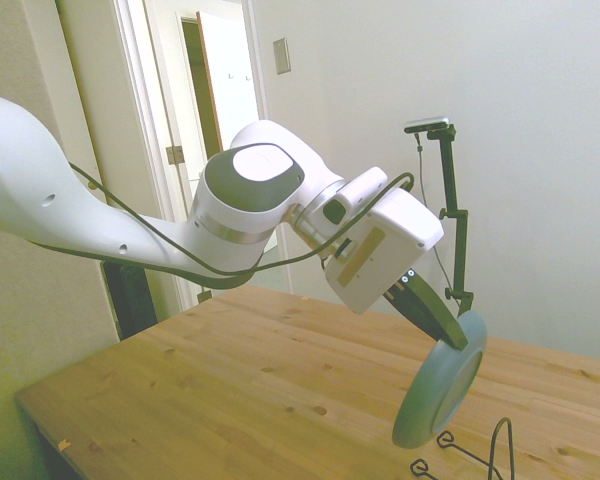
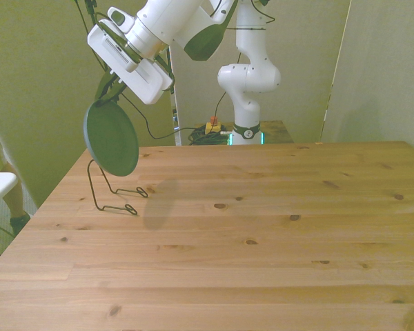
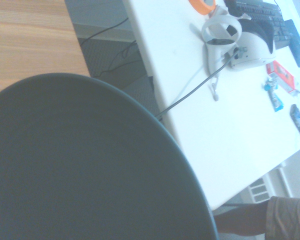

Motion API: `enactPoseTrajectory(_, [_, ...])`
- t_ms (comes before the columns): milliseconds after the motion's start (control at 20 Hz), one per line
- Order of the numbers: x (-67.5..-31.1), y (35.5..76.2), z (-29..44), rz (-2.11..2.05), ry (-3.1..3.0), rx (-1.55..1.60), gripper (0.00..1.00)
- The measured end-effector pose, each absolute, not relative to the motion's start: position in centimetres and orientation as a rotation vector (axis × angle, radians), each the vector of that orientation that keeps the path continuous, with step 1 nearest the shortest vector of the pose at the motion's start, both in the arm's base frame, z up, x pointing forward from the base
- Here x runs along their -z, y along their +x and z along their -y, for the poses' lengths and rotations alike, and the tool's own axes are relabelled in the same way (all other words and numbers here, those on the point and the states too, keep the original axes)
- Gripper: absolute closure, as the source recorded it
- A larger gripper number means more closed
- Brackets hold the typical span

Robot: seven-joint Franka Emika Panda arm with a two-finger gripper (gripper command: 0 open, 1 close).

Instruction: Load the plate

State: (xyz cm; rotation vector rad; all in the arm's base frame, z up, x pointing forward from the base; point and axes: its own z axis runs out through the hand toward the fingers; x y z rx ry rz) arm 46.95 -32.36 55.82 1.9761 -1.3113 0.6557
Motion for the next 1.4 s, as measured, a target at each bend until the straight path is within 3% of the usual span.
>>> enactPoseTrajectory(800, [-51.7, 51.0, 34.6, 1.275, 1.908, -0.613, 1.00])
enactPoseTrajectory(1400, [-51.0, 52.7, 31.9, 1.248, 1.894, -0.588, 1.00])
